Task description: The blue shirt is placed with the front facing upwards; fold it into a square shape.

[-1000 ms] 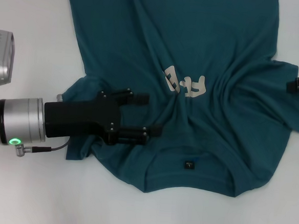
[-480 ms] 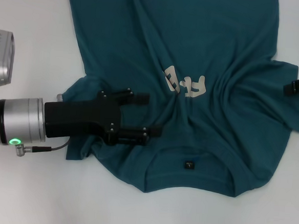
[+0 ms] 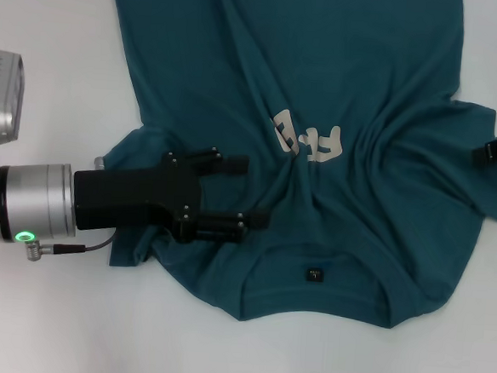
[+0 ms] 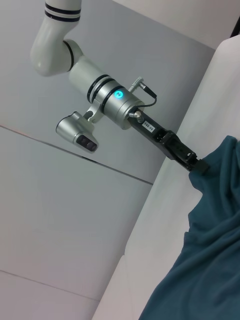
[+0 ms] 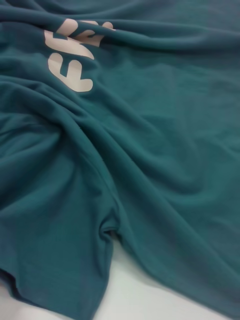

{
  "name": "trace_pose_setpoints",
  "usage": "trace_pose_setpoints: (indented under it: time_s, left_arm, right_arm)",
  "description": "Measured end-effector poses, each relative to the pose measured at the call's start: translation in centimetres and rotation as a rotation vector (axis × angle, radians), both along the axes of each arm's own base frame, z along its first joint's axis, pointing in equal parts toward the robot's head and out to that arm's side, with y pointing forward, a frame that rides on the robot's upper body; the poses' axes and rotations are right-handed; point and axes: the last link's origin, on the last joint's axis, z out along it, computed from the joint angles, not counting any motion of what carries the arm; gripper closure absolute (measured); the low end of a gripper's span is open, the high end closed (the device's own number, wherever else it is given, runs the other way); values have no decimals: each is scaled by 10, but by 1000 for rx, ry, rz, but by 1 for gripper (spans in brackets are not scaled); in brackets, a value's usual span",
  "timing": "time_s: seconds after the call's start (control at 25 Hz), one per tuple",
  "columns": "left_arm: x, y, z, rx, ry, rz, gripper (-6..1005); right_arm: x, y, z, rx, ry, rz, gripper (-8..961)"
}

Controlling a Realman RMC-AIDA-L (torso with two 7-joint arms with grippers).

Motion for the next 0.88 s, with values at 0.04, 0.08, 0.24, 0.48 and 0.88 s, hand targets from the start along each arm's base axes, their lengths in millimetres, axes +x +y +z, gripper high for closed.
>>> trace_pose_setpoints:
  time_s: [0.04,0.08,0.24,0.48,0.88]
  left_arm:
    - [0,0,0,0,0,0,97]
    - [0,0,0,0,0,0,97]
    - [0,0,0,2,-1,1,96]
    - [0,1,1,6,-2,4,96]
    - [0,1,1,7,-2,1,97]
  right_arm:
    - [0,0,0,-2,1,4,278]
    - [-1,0,0,-4,2,9,315]
    - [-1,-1,1,-13,6,26,464]
    - [-2,-1,1,-17,7,41,782]
    - [-10,0,24,2,20,65,934]
